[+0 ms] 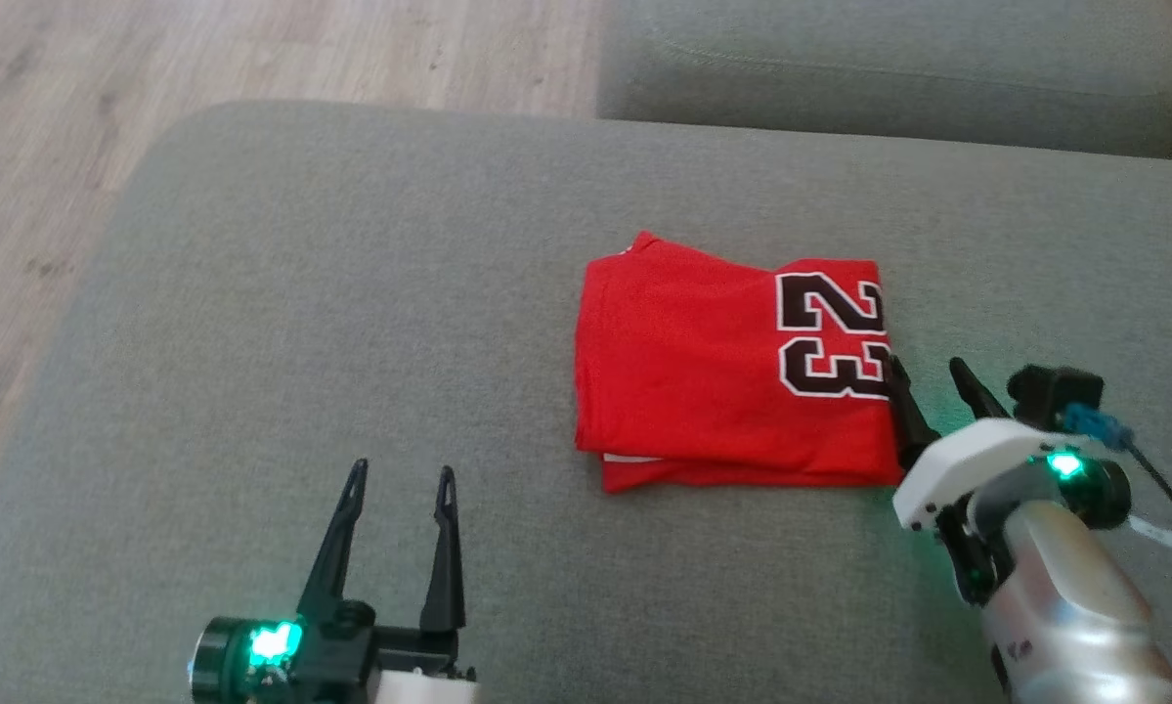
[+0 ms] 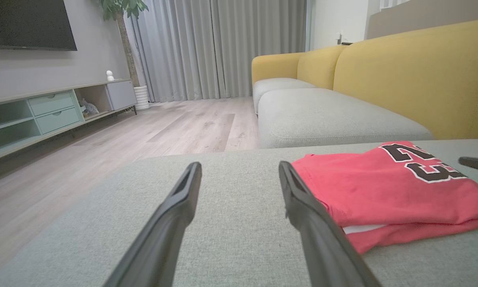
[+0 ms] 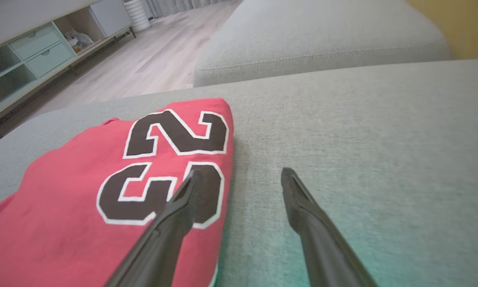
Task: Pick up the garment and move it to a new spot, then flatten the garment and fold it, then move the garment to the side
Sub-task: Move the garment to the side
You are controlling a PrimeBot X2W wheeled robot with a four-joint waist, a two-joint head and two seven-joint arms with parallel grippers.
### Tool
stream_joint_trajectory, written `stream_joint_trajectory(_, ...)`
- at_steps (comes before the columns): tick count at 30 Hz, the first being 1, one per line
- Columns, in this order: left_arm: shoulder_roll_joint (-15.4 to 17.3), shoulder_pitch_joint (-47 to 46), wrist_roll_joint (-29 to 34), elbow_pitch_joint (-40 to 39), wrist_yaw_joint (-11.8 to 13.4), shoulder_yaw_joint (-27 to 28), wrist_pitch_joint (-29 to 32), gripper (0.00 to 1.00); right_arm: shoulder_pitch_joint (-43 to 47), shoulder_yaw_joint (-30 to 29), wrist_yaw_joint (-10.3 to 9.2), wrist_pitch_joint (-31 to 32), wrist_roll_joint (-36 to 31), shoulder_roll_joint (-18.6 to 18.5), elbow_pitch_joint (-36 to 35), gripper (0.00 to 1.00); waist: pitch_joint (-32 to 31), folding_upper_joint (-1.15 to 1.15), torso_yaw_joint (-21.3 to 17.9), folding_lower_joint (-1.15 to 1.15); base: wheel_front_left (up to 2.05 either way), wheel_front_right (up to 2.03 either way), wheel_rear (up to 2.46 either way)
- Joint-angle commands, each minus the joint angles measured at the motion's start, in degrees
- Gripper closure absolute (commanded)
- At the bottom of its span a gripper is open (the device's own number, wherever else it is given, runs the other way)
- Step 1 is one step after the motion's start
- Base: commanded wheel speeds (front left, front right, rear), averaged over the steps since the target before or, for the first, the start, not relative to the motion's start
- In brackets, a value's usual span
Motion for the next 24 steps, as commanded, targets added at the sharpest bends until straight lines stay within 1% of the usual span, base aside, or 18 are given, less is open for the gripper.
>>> stream_joint_trajectory(1, -0.35, -2.25, 0.73, -1.57, 0.38, 1.13, -0.37, 0.00, -2.95, 2.08, -0.04, 0.74, 1.27, -0.20, 0.54, 0.00, 1.03, 0.00, 1.28, -0.01, 0.00, 0.00, 0.00)
stream_joint_trajectory(5, -0.32, -2.94, 1.65, -1.03, 0.59, 0.64, -0.37, 0.00, -4.95, 3.67, -0.04, 2.80, 3.02, -0.09, 4.44, 0.00, 1.44, 0.00, 2.29, -0.01, 0.00, 0.00, 0.00)
stream_joint_trajectory(6, -0.19, -3.14, 2.16, -0.94, 0.76, 0.39, -0.37, 0.00, -5.40, 4.23, -0.04, 3.36, 3.45, -0.04, 5.59, 0.22, 1.50, 0.00, 2.54, -0.01, 0.00, 0.00, 0.00)
stream_joint_trajectory(7, -0.01, -3.24, 2.68, -0.85, 0.97, 0.08, -0.37, 0.00, -5.76, 4.82, -0.04, 3.78, 3.72, 0.00, 6.64, 0.73, 1.52, 0.00, 2.68, -0.01, 0.00, 0.00, 0.00)
stream_joint_trajectory(8, 0.05, -3.28, 2.92, -0.85, 1.27, -0.10, -0.37, 0.00, -6.07, 5.25, -0.04, 3.76, 3.94, -0.03, 7.46, 1.00, 1.53, 0.00, 2.79, -0.01, 0.00, 0.00, 0.00)
stream_joint_trajectory(12, 0.37, -3.13, 2.92, -0.60, 2.01, -0.45, -0.37, 0.00, -7.28, 4.97, -0.04, 0.96, 3.96, -0.94, 9.87, 1.00, 1.43, 0.00, 2.27, -0.01, 0.00, 0.00, 0.00)
stream_joint_trajectory(17, 1.11, -2.46, 2.65, -0.81, 2.77, -0.50, -0.37, 0.00, -8.17, 5.71, -0.04, -1.69, 1.94, -3.41, 11.21, 1.00, 1.15, 0.00, -1.32, -0.01, 0.00, 0.00, 0.00)
stream_joint_trajectory(21, 1.48, -2.44, 2.49, -1.06, 3.18, -0.61, -0.37, 0.00, -8.70, 6.66, -0.04, -1.85, 0.19, -7.67, 11.02, 1.00, 1.57, 0.00, -5.47, -0.01, 0.00, 0.00, 0.00)
stream_joint_trajectory(24, 1.64, -2.93, 2.44, -1.20, 3.26, -0.87, -0.37, 0.00, -9.42, 6.82, -0.04, -1.44, -0.75, -11.83, 10.20, 1.00, 2.47, 0.00, -8.44, -0.01, 0.00, 0.00, 0.00)
